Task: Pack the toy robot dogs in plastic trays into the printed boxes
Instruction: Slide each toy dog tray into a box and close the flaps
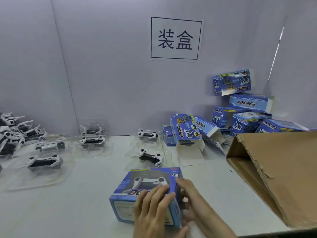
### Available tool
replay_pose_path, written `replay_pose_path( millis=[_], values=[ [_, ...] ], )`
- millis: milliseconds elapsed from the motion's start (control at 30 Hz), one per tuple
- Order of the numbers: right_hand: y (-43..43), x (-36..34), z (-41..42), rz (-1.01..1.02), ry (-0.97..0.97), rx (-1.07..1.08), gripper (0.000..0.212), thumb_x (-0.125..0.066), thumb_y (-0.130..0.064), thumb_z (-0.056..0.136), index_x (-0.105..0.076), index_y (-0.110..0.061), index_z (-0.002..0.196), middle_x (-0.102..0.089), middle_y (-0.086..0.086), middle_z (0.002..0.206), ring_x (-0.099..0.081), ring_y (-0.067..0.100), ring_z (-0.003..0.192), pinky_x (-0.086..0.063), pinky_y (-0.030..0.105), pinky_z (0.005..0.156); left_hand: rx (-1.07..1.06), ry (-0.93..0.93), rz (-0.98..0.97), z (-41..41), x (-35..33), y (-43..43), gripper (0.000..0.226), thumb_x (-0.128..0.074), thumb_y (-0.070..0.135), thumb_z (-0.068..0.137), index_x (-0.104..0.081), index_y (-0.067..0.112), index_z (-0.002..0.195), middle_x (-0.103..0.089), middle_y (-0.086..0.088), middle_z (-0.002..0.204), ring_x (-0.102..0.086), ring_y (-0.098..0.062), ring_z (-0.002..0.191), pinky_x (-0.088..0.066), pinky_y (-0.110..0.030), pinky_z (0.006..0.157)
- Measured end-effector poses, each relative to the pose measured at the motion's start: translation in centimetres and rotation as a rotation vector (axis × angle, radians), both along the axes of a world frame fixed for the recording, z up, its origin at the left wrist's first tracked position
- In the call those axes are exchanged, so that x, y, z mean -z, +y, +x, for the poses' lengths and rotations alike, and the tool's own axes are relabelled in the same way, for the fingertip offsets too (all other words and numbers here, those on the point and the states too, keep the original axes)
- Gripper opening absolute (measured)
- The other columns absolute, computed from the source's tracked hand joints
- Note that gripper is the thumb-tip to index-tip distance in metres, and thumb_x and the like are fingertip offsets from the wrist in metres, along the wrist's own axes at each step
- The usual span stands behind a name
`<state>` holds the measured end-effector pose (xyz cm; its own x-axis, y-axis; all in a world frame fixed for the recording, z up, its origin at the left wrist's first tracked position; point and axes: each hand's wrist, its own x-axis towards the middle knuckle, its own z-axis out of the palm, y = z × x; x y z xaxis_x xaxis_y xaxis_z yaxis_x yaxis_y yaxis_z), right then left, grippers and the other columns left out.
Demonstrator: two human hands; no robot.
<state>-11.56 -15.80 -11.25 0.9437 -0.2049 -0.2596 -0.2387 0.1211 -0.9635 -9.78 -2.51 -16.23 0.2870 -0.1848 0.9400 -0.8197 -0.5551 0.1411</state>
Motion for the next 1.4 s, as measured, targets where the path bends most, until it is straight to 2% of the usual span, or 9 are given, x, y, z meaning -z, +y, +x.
replay_pose_path(
  millis=[167,267,467,667,833,967,1067,1267,1400],
  values=[
    [2.2,2.1,0.1,0.228,-0.003,0.141,0.040,-0.061,-0.035,0.092,-0.057,-0.006,0.119,-0.069,0.026,0.100,-0.064,0.026,0.078,-0.050,0.036,0.071,-0.044,0.055,0.046,0.9,1.3,-0.2,0.062,-0.063,0.045,0.056,-0.052,0.027,0.114,-0.051,0.003,0.123,-0.053,-0.021,0.112,-0.024,-0.036,0.112],
    [1.9,2.5,0.0,0.263,-0.045,0.171,0.035,-0.061,-0.034,0.093,-0.056,-0.010,0.119,-0.072,0.019,0.102,-0.071,0.025,0.076,-0.056,0.039,0.072,-0.040,0.022,0.107,1.1,1.3,0.1,0.070,-0.076,0.042,0.047,-0.049,0.027,0.110,-0.048,0.002,0.122,-0.051,-0.021,0.110,-0.021,-0.033,0.111],
    [1.5,2.7,-0.8,0.267,-0.116,0.131,0.058,-0.064,-0.048,0.069,-0.053,-0.016,0.116,-0.074,0.010,0.083,-0.069,0.028,0.073,-0.055,0.036,0.057,0.009,0.111,0.187,1.2,1.2,-0.1,0.107,-0.095,0.019,0.010,-0.045,0.023,0.105,-0.046,0.000,0.117,-0.048,-0.022,0.107,-0.019,-0.029,0.109],
    [1.2,3.0,-0.5,0.245,-0.128,0.103,0.075,-0.067,-0.055,0.059,-0.051,-0.012,0.118,-0.075,0.011,0.089,-0.066,0.024,0.069,-0.048,0.034,0.060,0.028,0.014,0.162,1.0,1.8,-0.1,0.067,-0.084,0.024,0.050,-0.045,0.023,0.105,-0.045,0.002,0.112,-0.050,-0.020,0.106,-0.016,-0.029,0.119],
    [1.2,3.1,-0.5,0.236,-0.143,0.097,0.070,-0.069,-0.047,0.062,-0.047,-0.011,0.118,-0.075,0.010,0.081,-0.067,0.019,0.061,-0.050,0.031,0.054,0.033,0.071,0.223,0.9,1.7,0.0,0.096,-0.102,0.022,0.027,-0.046,0.024,0.105,-0.046,0.001,0.114,-0.050,-0.020,0.109,-0.021,-0.035,0.111],
    [0.9,3.2,-0.8,0.294,-0.161,0.102,0.071,-0.074,-0.040,0.061,-0.045,-0.005,0.116,-0.071,0.014,0.076,-0.063,0.025,0.060,-0.047,0.031,0.050,0.081,-0.006,0.035,0.1,1.1,0.5,0.044,-0.069,0.044,0.079,-0.050,0.024,0.113,-0.051,-0.001,0.127,-0.047,-0.020,0.127,-0.028,-0.037,0.111],
    [0.1,2.3,-0.5,0.255,-0.196,0.180,0.071,-0.081,-0.038,0.058,-0.048,-0.004,0.111,-0.065,0.012,0.070,-0.058,0.026,0.056,-0.041,0.029,0.047,0.138,0.106,-0.182,0.0,1.0,0.8,0.046,-0.060,0.051,0.086,-0.053,0.018,0.117,-0.052,-0.006,0.132,-0.052,-0.027,0.125,-0.044,-0.045,0.100],
    [-6.0,-4.0,2.5,0.351,-0.646,0.557,0.055,-0.076,-0.033,0.079,-0.047,-0.011,0.121,-0.065,0.000,0.076,-0.064,0.018,0.062,-0.053,0.032,0.049,0.249,0.252,-0.299,0.7,0.9,0.5,0.040,-0.063,0.037,0.076,-0.054,0.023,0.112,-0.050,0.013,0.131,-0.057,0.001,0.114,-0.045,-0.009,0.093],
    [-10.9,-5.4,3.4,0.421,-0.883,0.915,0.051,-0.066,-0.018,0.096,-0.035,-0.022,0.137,-0.055,-0.004,0.134,-0.065,0.019,0.111,-0.057,0.040,0.087,0.181,0.287,-0.159,0.5,1.0,0.6,0.021,-0.058,0.034,0.078,-0.054,0.036,0.099,-0.055,0.014,0.114,-0.061,0.000,0.092,-0.050,-0.019,0.070]
  ],
)
